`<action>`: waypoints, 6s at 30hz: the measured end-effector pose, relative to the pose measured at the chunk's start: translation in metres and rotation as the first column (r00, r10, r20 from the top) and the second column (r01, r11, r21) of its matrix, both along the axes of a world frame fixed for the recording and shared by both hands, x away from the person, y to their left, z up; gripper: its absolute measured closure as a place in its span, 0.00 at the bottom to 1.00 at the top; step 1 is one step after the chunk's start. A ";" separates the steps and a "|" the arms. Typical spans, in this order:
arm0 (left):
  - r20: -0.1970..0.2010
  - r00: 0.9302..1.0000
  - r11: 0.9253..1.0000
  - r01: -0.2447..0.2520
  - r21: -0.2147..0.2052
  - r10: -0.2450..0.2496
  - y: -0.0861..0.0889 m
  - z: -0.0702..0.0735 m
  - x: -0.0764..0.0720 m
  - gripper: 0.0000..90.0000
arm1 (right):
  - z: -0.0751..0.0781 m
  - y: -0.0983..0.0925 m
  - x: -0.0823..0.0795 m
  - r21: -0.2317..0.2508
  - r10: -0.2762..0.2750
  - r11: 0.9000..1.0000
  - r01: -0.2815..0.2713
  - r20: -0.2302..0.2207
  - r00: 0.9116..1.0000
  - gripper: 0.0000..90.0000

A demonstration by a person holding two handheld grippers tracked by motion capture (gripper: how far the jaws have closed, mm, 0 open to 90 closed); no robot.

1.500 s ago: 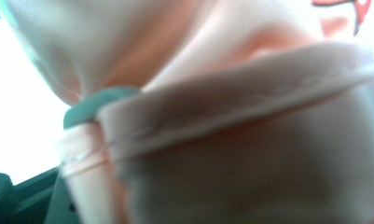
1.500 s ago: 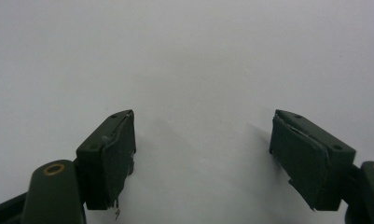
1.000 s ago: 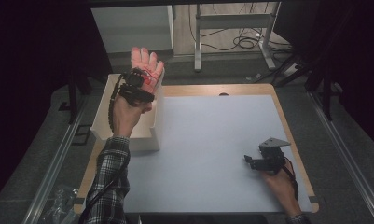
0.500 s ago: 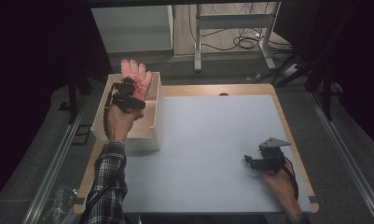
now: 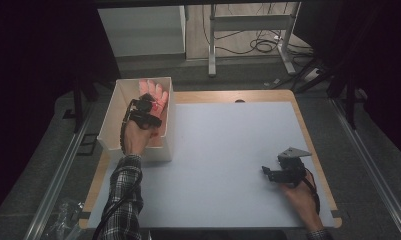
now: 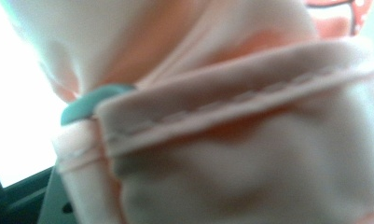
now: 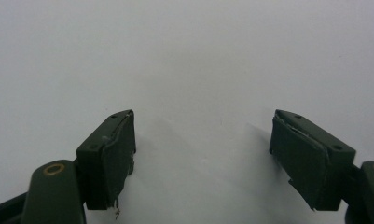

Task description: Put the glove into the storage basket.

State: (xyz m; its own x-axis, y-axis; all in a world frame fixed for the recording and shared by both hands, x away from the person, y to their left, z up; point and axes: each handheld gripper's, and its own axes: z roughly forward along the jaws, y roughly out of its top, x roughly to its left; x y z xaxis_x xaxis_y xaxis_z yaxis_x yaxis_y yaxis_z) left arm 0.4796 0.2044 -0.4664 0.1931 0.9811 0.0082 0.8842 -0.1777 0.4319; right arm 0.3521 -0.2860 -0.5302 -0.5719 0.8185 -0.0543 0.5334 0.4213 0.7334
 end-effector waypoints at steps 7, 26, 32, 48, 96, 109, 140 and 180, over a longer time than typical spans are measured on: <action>-0.086 0.996 1.000 0.015 0.019 -0.014 -0.010 -0.011 0.009 0.38 | 0.000 0.000 0.000 0.000 0.000 1.000 0.000 0.000 1.000 0.25; -0.160 0.987 1.000 0.019 -0.014 -0.021 -0.005 -0.018 0.017 0.09 | 0.000 0.000 0.000 0.000 0.000 1.000 0.000 0.000 1.000 0.25; -0.126 0.992 0.999 0.022 -0.044 -0.027 -0.001 -0.012 0.012 0.07 | 0.000 0.000 0.000 0.000 0.000 1.000 0.000 0.000 1.000 0.25; 0.027 0.997 0.996 0.070 -0.062 -0.069 0.012 0.006 -0.009 0.04 | 0.000 0.000 0.000 0.000 0.000 1.000 0.000 0.000 1.000 0.25; 0.301 0.945 0.959 0.196 -0.206 -0.128 0.049 0.043 -0.076 0.01 | 0.000 0.000 0.000 -0.001 -0.001 1.000 0.001 0.000 1.000 0.25; 0.361 0.911 0.934 0.288 -0.214 -0.198 0.035 0.058 -0.095 0.01 | 0.000 0.000 0.000 -0.001 -0.001 1.000 0.001 0.001 1.000 0.25; 0.395 0.835 0.853 0.484 -0.194 -0.384 -0.043 0.060 -0.102 0.01 | 0.000 0.000 0.000 -0.002 -0.001 1.000 0.001 -0.001 1.000 0.25; 0.393 0.739 0.730 0.651 -0.207 -0.547 -0.124 -0.004 -0.129 0.01 | 0.000 0.000 0.000 -0.002 0.000 1.000 0.000 0.001 1.000 0.25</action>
